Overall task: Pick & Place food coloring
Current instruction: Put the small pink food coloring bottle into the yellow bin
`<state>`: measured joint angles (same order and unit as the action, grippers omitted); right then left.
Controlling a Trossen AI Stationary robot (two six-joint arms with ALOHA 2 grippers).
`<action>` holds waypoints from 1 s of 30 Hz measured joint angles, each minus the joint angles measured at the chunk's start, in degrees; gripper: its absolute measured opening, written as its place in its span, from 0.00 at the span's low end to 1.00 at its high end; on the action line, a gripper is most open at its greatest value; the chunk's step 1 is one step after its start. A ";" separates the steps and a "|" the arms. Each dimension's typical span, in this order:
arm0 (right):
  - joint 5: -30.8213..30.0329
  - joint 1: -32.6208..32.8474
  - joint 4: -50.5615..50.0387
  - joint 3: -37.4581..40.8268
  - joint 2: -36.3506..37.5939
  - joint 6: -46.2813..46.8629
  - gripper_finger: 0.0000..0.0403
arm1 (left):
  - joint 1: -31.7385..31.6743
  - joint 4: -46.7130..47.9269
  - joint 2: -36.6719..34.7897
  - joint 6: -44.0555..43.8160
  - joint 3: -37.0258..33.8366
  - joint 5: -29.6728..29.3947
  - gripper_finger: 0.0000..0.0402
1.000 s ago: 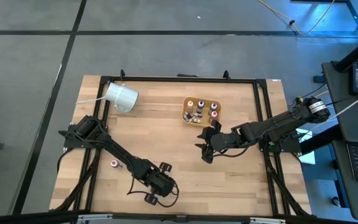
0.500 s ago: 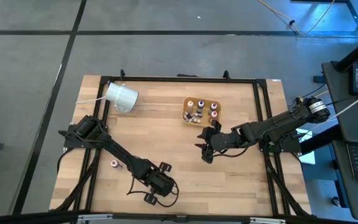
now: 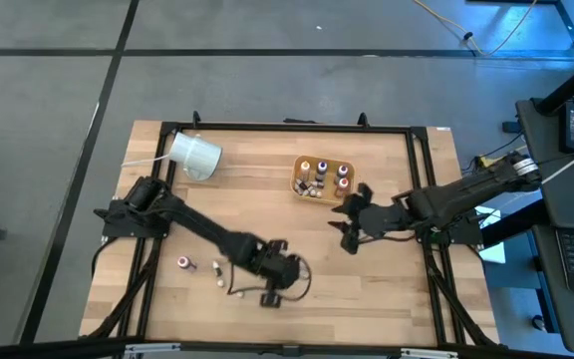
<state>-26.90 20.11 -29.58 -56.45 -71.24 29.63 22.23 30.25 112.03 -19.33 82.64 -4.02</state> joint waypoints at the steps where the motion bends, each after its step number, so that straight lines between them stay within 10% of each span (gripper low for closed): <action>1: -1.85 0.72 -1.67 0.00 0.96 0.47 0.46 | -1.23 -0.11 0.00 0.96 0.83 -0.42 0.19; 30: -21.63 4.27 -20.11 -0.02 15.04 0.08 0.46 | -31.99 -8.81 4.87 9.30 5.85 -7.63 0.19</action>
<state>-48.53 24.38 -49.69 -56.47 -56.21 29.71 -9.76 21.44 116.90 -10.03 88.49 -11.65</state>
